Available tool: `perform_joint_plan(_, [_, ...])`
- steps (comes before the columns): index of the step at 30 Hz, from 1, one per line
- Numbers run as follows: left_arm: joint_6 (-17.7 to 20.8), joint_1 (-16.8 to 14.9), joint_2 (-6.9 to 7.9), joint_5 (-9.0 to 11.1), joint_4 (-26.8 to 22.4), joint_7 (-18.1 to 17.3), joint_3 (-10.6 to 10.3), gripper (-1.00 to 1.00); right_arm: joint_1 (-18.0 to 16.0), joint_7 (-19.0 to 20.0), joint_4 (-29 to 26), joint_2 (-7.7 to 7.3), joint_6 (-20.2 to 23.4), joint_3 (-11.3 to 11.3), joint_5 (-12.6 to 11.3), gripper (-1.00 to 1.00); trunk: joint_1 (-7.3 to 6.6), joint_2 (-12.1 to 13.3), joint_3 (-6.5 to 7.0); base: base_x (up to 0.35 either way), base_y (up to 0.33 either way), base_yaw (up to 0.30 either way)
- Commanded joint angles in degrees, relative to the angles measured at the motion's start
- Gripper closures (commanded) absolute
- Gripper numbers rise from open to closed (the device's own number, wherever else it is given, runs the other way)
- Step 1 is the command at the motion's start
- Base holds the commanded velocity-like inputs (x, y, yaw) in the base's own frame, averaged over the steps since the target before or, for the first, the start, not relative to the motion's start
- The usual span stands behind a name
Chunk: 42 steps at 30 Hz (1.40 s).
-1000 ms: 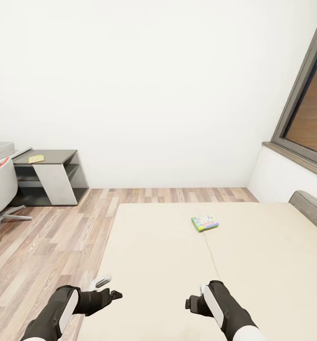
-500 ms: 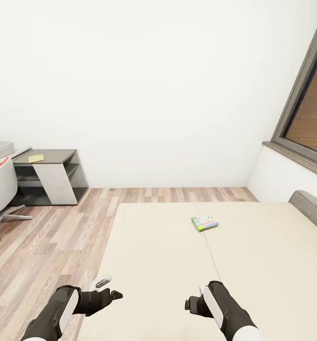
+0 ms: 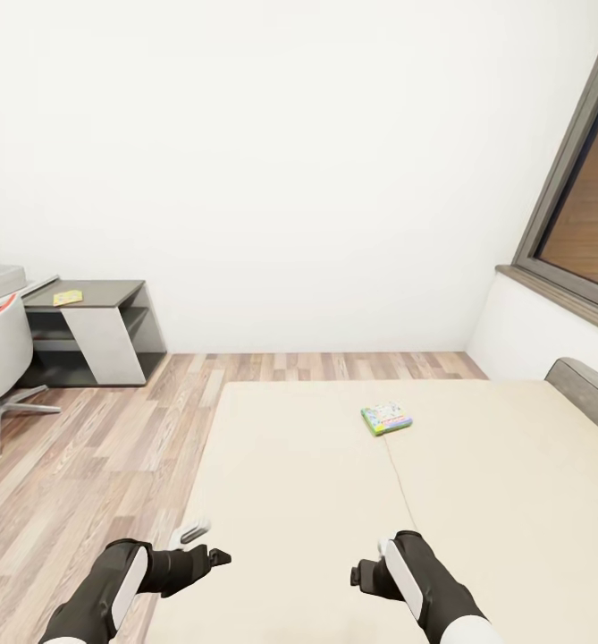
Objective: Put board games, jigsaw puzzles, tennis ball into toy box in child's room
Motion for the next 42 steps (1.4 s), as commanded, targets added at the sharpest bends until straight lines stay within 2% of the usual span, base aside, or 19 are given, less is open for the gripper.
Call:
perform_joint_plan(1, [0.51,-0.05,-0.01,0.57,-0.05,0.19,0.09,-1.00,-0.04,-0.52,-0.07,0.02,0.20,-0.12,-0.61,-1.00,0.03,-0.13,-0.17,0.000,0.000,0.000])
perform_joint_plan(42, [0.61,-0.01,0.11,0.61,-0.74,0.11,0.13,-1.00,-0.04,-0.52,0.03,-0.05,0.38,-0.03,-0.49,-1.00,0.03,-0.13,-3.91,0.000,0.000,0.000])
